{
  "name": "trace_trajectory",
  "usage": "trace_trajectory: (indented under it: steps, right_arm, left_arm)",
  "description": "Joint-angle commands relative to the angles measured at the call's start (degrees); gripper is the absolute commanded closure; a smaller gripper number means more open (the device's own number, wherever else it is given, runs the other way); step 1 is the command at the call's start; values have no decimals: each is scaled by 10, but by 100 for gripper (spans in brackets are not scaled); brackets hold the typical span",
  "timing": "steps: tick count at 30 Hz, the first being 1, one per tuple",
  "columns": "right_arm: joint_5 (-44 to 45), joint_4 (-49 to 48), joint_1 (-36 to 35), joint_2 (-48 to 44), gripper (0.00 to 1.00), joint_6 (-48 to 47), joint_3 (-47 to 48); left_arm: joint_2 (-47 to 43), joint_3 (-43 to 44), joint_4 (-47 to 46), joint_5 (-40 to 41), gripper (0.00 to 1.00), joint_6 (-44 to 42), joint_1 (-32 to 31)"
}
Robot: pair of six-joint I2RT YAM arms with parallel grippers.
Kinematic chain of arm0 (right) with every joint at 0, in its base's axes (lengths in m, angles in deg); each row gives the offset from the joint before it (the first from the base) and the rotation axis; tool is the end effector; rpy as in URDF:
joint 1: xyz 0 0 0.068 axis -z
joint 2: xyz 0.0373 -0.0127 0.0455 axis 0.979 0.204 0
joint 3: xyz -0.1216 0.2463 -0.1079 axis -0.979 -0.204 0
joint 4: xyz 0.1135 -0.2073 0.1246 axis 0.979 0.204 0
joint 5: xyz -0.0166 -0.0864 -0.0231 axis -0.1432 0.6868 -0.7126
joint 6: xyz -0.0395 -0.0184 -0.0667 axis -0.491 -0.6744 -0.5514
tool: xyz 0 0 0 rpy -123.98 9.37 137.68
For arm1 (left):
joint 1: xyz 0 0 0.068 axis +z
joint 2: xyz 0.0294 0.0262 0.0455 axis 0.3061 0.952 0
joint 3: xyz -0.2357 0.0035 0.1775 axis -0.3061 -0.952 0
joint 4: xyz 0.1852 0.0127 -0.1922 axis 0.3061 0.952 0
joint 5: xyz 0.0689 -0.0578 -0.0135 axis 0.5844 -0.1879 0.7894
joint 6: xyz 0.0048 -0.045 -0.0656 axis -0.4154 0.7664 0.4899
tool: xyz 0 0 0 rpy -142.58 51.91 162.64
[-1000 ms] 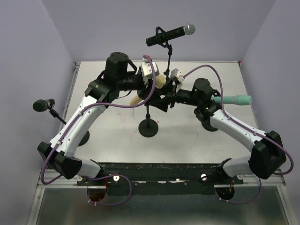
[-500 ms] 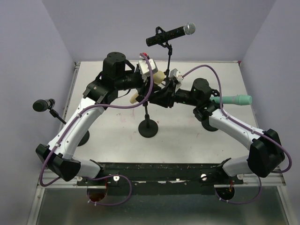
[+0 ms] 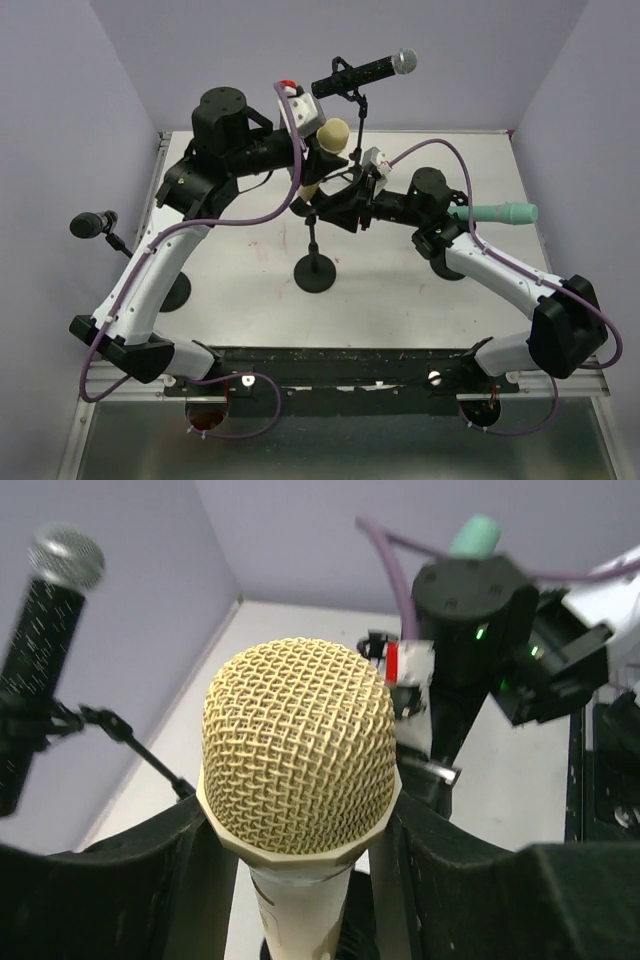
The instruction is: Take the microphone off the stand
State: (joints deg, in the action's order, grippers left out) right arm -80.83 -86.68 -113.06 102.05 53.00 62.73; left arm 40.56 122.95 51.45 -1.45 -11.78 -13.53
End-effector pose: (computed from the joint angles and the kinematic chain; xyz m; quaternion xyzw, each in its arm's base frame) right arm 0.2593 0.2371 0.3553 -0.4170 0.5551 0.4683 0.5465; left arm 0.2375 -0.1948 0.5249 0.4613 0.5783 -0.3514 0.5738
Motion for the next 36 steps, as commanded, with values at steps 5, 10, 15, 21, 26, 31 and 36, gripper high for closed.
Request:
trace_trajectory:
  steps: [5, 10, 15, 21, 26, 31, 36]
  right_arm:
    - [4, 24, -3, 9, 99, -22, 3]
    - [21, 45, -4, -1, 99, -37, 11]
    - [64, 56, -3, -17, 99, -21, 17]
    - [47, 76, -4, -25, 70, -6, 27]
    - [49, 96, -3, -35, 38, -9, 32]
    - [48, 120, -3, -38, 28, -17, 47]
    - [47, 136, -4, -41, 23, -25, 56]
  left_arm:
    - [12, 218, -7, 65, 100, -46, 3]
    - [-14, 175, 24, 316, 100, -85, 4]
    - [-49, 72, 108, 468, 100, -20, 38]
    - [-91, -130, 185, 479, 100, 32, 61]
    - [-113, -260, 195, 433, 100, 91, 79]
    - [-94, -335, 188, 436, 100, 104, 96]
    - [-48, -381, 160, 423, 100, 169, 120]
